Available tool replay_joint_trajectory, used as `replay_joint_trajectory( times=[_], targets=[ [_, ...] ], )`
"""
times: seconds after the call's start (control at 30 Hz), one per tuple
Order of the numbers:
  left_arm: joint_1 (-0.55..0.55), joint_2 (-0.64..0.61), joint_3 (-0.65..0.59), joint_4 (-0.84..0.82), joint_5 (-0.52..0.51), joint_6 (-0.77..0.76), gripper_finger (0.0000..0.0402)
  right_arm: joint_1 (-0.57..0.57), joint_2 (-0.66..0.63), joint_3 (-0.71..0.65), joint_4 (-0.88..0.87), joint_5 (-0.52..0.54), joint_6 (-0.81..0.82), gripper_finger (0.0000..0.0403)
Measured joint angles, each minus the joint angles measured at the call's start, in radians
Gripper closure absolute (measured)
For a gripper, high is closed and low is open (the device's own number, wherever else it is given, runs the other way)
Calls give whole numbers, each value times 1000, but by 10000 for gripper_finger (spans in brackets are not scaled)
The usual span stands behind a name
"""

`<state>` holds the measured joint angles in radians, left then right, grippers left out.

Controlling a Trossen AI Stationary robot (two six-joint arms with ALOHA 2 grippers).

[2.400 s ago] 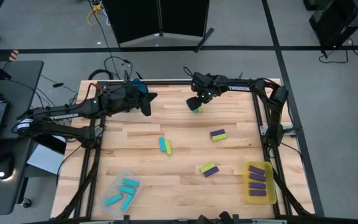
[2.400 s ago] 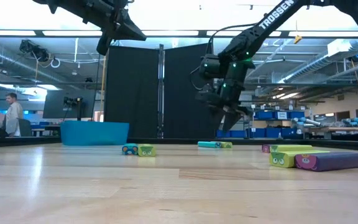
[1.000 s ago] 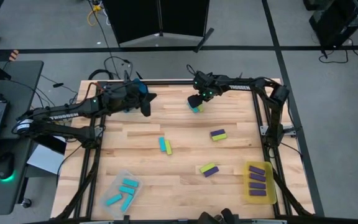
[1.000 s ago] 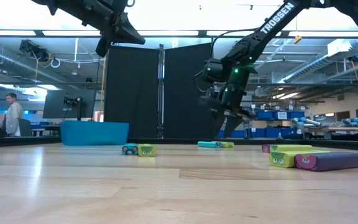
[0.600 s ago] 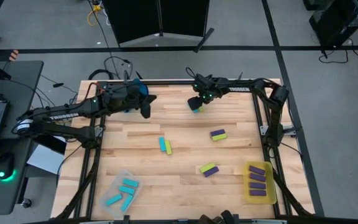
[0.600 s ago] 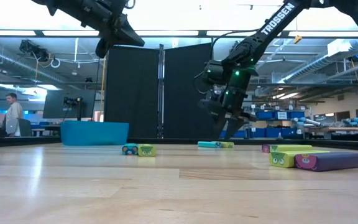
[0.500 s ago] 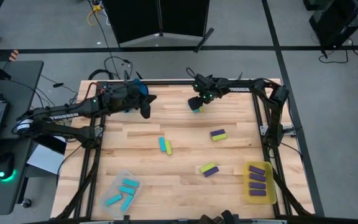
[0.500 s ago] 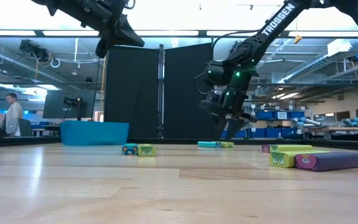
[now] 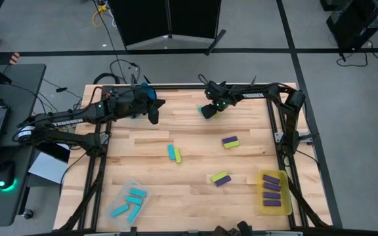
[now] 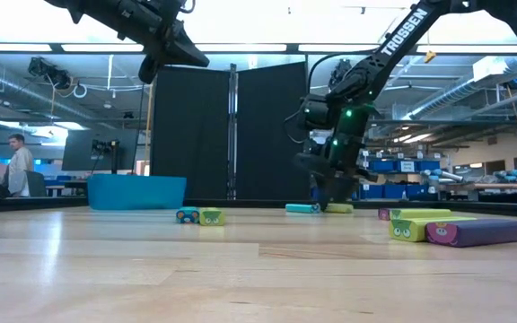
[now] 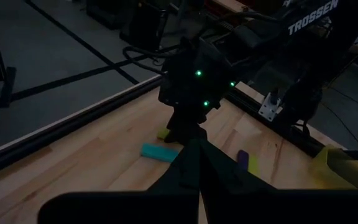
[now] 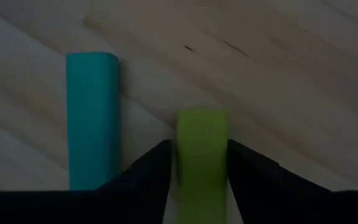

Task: Sort blocks
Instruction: Put the green block into the blue bin

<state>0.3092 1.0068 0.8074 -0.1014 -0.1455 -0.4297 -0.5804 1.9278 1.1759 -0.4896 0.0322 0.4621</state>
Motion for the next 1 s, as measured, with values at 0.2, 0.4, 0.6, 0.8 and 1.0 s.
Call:
replay_joint_trajectory(
  times=[0.2, 0.4, 0.6, 0.8, 1.0],
  targets=[
    [21, 0, 0, 26, 59, -23, 396, -24, -1, 10, -16, -37, -37, 290],
    [98, 0, 0, 33, 160, -67, 396, -38, -28, 76, -63, -82, -58, 290],
    [165, 0, 0, 129, 306, -100, 396, -20, -165, 129, -21, -147, -38, 290],
    [200, 2, 0, 249, 438, -111, 396, 50, -352, 133, 272, -231, 7, 290],
    [201, 46, 1, 365, 498, -124, 379, 140, -439, 135, 621, -275, 77, 290]
  ],
)
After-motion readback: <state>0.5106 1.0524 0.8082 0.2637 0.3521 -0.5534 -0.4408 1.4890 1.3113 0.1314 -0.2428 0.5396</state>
